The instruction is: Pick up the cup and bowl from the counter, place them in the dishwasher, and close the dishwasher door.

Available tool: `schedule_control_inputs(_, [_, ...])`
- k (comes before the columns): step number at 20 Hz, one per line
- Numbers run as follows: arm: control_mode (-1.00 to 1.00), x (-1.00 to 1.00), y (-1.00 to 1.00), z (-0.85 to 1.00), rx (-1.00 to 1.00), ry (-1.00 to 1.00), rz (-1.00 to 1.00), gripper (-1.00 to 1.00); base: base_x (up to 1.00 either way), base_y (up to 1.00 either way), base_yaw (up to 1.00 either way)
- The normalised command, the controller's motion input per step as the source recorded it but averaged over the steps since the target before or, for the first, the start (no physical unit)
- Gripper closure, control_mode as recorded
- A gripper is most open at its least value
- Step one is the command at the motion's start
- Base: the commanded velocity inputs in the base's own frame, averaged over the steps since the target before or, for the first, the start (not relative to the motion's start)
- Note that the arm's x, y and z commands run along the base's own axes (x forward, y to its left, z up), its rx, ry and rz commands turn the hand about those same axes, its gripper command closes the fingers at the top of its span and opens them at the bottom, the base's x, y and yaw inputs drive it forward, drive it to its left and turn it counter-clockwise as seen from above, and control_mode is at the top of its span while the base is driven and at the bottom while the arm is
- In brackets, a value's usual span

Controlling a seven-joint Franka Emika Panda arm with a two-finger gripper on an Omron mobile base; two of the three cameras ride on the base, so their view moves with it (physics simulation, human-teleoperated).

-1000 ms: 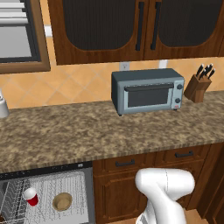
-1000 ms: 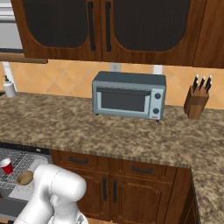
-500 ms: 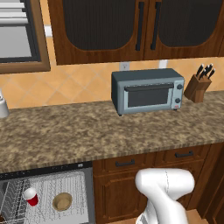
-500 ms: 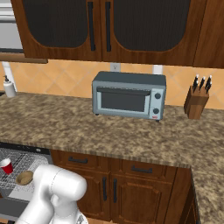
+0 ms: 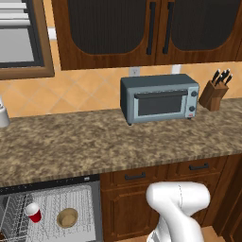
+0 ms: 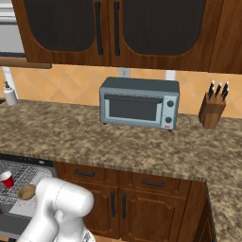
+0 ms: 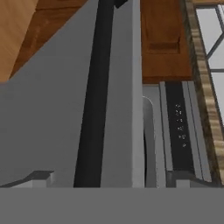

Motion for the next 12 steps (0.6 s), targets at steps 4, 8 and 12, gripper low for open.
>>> schedule_control_inputs(4, [-1.00,-0.14,0.00,-0.96,0.05,0.00,-0.01,-1.00,0.00,0.00,0.00])
schedule_control_inputs(8, [-1.00,-0.02,0.00,-0.78,0.03,0.00,0.00,-1.00,0.00,0.00,0.00])
schedule_control_inputs(12, [-1.00,0.31,0.00,-0.51,0.01,-0.02,0.00,-1.00,0.00,0.00,0.00])
